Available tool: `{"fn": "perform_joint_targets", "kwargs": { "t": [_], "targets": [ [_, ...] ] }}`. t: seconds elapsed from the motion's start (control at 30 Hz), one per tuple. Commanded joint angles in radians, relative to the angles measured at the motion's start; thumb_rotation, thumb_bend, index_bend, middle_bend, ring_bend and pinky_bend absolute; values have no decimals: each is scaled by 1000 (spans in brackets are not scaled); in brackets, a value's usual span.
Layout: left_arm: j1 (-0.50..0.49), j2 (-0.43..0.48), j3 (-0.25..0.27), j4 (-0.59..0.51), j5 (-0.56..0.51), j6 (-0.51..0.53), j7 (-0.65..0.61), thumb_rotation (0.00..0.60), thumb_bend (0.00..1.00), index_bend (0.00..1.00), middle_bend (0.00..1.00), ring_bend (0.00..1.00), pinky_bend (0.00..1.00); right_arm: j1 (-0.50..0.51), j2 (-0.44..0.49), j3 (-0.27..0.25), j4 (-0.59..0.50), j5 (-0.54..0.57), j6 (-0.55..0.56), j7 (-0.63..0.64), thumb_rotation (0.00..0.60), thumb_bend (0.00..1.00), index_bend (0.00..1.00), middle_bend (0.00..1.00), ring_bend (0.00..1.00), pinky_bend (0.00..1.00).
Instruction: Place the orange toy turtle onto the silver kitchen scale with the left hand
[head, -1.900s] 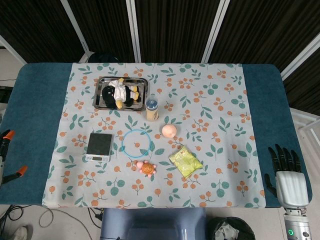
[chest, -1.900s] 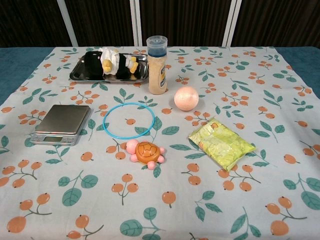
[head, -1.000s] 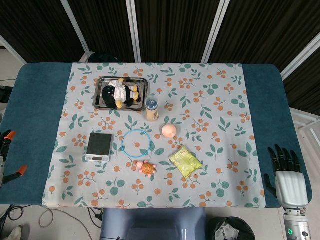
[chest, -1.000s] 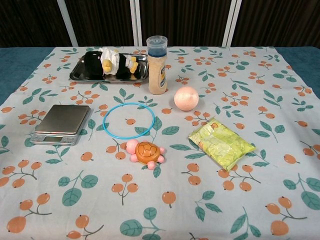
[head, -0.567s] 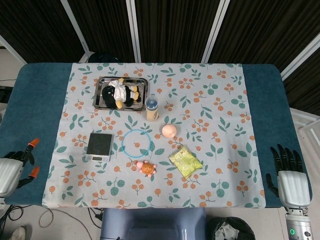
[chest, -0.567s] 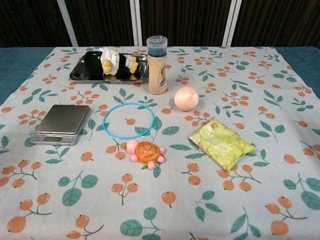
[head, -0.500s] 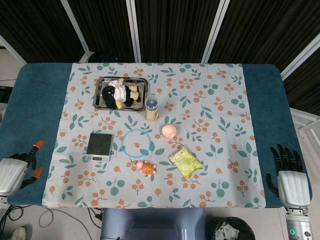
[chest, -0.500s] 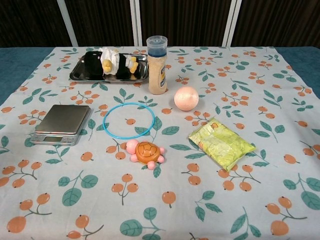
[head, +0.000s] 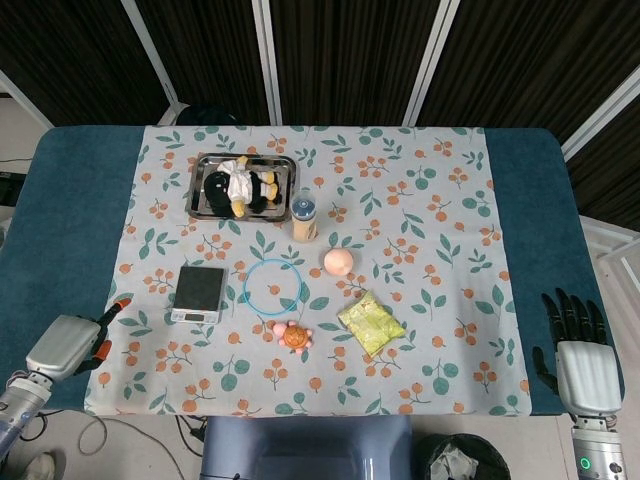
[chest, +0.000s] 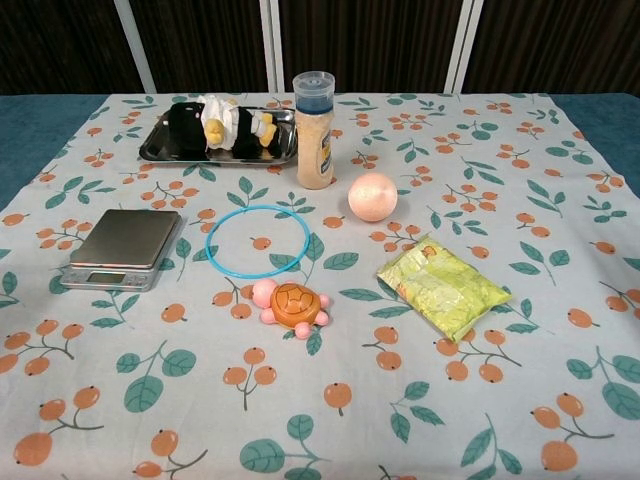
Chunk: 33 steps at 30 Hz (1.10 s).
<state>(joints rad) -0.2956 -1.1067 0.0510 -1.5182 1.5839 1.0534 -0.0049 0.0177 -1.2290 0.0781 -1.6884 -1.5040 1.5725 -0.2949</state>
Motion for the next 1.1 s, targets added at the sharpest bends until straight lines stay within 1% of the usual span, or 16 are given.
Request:
{"fn": "perform_joint_targets", "kwargs": {
  "t": [0.03, 0.2, 0.33, 1.1],
  "targets": [
    [-34, -19, 9, 2, -25, -60, 29, 600, 527, 85, 692, 590, 586, 0, 0, 1, 0, 1, 1, 1, 600, 500, 7, 0, 14, 0],
    [-57, -52, 12, 18, -50, -112, 54, 600, 527, 85, 689, 590, 583, 0, 1, 2, 0, 3, 1, 4, 600, 501, 6, 0, 13, 0],
    [-67, -74, 12, 27, -62, -130, 71, 600, 527, 85, 687, 589, 580, -2, 4, 4, 0, 3, 5, 7, 600, 501, 6, 0, 13, 0],
    [-107, -134, 7, 18, -108, -164, 159, 600, 527, 85, 685, 587, 571, -5, 11, 8, -1, 5, 12, 18, 600, 501, 7, 0, 14, 0]
  ]
}}
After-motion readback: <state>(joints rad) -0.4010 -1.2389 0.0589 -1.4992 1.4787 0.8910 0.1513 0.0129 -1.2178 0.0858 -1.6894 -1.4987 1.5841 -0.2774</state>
